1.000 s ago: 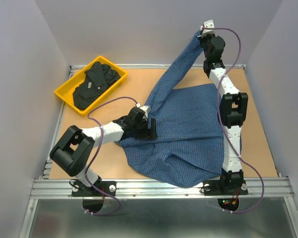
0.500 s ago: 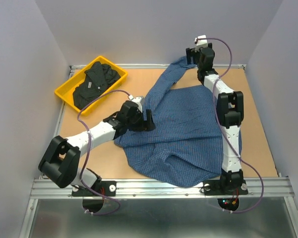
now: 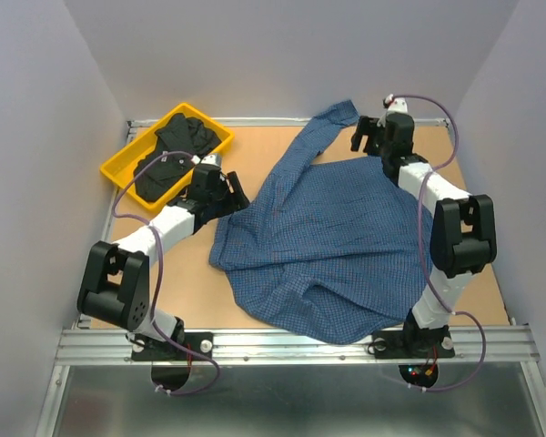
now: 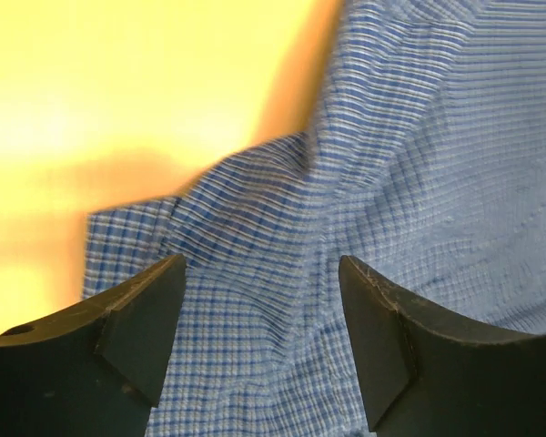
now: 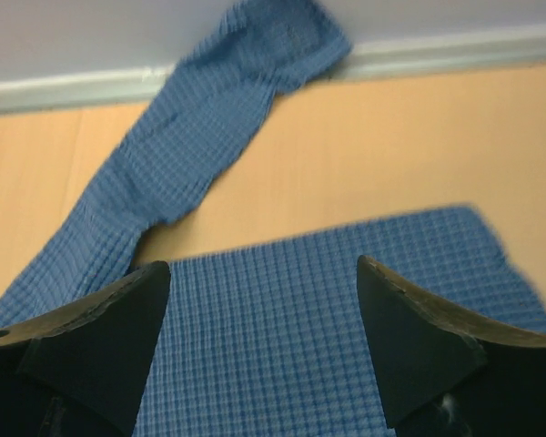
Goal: Fold and stack the long sleeve shirts
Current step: Flatten the shirt out
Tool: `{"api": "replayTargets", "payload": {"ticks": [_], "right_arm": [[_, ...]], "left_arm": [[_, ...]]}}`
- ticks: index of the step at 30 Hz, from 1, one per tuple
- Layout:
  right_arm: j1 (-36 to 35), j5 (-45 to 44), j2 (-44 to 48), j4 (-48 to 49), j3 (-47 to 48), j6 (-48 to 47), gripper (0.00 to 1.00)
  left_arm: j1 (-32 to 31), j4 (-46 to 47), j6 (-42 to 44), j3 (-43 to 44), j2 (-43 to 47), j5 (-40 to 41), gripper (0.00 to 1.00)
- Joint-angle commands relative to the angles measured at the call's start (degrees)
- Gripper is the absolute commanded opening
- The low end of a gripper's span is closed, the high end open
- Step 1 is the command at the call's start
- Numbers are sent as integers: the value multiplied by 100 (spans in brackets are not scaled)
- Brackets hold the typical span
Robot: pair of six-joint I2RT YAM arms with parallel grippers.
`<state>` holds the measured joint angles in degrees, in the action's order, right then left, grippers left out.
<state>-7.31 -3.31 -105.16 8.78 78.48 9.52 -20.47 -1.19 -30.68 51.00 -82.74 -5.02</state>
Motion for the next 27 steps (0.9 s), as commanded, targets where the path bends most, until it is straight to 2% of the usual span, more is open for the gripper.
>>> {"api": "replayTargets", "payload": {"ticks": [1,6,8,10,27], "right_arm": [[151,524,145,-236,-605,805,86],[204,603,128,-236,-939,920,79],[282,691,14,-236,-966,1007,69],[335,735,-39,-236,-957,1069,66],[476,955,-619,-218,-825,1192,64]], "left_arm": [[87,-21,97,305,-260,378,74],[332,-74,53,156,-453,836,66],[438,-92,44,147,-532,888,65],[482,-153,70,182,-620,932,65],[491,-338,194,384,-1552,625,63]]}}
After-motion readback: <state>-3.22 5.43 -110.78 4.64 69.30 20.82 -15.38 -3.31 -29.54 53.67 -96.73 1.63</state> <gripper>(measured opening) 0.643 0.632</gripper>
